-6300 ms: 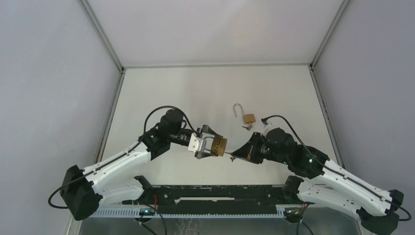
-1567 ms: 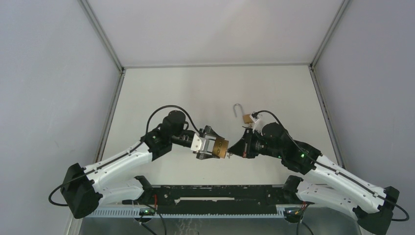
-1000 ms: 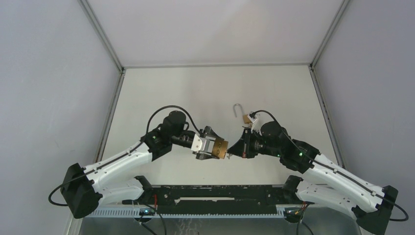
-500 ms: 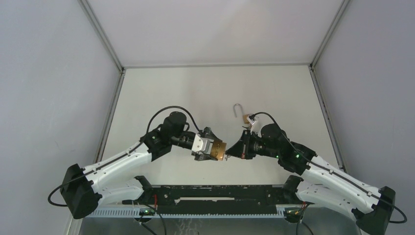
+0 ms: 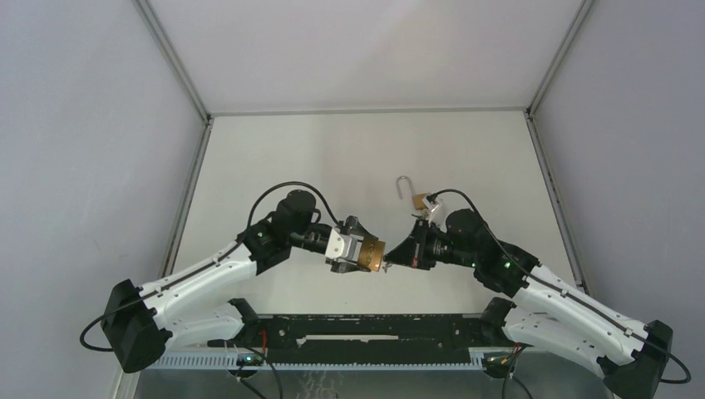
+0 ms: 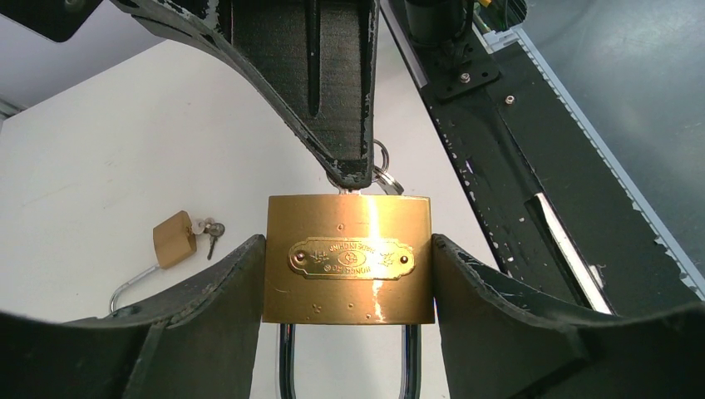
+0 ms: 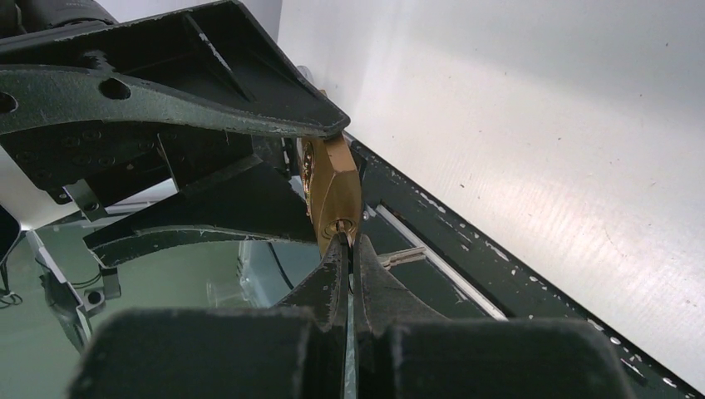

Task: Unlock with the key

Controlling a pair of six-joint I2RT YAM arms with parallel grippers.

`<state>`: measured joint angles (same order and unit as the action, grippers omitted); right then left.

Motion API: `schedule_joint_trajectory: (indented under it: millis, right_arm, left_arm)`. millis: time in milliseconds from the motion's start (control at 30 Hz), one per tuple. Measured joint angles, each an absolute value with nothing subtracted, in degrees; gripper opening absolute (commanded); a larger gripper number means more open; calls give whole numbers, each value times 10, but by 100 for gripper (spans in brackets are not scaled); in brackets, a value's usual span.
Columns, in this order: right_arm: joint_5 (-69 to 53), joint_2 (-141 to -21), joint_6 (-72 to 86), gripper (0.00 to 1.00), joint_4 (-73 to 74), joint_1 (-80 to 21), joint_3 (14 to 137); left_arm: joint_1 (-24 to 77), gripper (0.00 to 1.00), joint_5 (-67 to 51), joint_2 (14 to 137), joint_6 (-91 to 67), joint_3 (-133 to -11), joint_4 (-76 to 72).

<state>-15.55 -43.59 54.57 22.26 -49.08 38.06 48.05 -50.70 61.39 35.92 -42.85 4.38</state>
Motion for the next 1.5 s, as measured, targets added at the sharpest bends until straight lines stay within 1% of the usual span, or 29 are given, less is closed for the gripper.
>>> schedule_joint_trajectory:
  millis: [167, 467, 633, 933, 1500]
  right_arm:
    - [-150, -443, 539, 0, 244, -491, 396]
    - [-100, -469, 421, 0, 289, -511, 447]
    - [-98, -474, 400, 0, 295, -509, 456]
    - [-174, -489, 470, 0, 299, -454, 456]
    - [-242, -512, 577, 0, 303, -427, 456]
  left_arm:
    - [483, 0, -502, 614, 363, -429, 44]
    - [484, 0, -488, 614, 376, -429, 40]
    - [484, 0, -484, 613, 381, -429, 36]
    - [484, 0, -476, 613, 390, -429, 33]
    - [485, 0, -473, 597, 397, -429, 58]
